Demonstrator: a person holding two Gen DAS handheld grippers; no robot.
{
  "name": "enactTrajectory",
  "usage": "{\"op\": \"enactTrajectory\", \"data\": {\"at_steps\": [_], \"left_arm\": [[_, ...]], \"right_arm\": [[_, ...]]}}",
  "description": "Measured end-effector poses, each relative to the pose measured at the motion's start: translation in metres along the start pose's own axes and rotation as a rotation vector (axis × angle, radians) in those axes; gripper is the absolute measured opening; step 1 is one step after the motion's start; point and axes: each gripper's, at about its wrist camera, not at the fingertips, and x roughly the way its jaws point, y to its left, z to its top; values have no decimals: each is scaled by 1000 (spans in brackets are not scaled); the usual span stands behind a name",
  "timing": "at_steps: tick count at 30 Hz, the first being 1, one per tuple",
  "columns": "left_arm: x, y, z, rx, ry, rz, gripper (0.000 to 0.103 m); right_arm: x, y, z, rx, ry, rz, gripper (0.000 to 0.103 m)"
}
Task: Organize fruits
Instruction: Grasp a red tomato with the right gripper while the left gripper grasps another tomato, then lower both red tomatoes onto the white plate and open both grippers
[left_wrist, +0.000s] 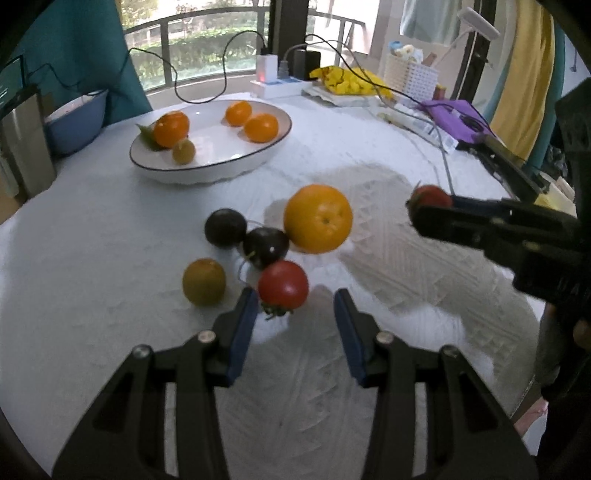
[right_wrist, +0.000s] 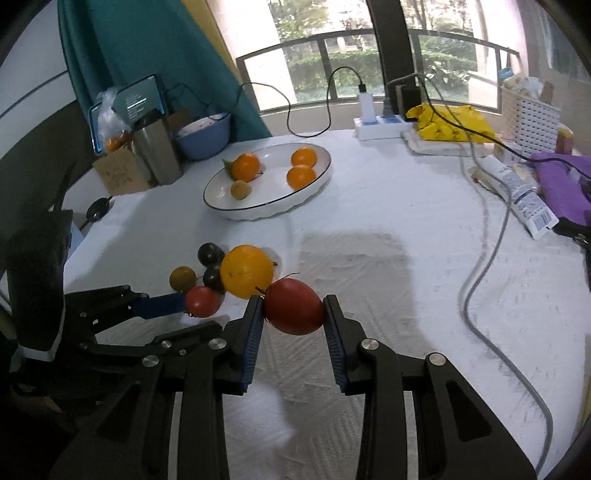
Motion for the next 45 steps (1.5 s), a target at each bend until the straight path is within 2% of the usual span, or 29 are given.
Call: {"op": "enactTrajectory", "data": {"at_steps": [1, 8, 22, 45], "left_arm": [[0, 1, 0, 1, -1, 1, 28], [-11, -1, 1, 9, -18, -36, 27], [-40, 12, 22, 2, -113, -54, 27], [-41, 67, 57, -54, -184, -39, 27]], "right_arm": [[-1, -1, 0, 3, -2, -1, 35], [-7, 0, 7, -2, -23, -17, 35], [-10, 7, 31, -28, -49, -50, 35], [29, 34, 84, -95, -29, -36, 35]]}}
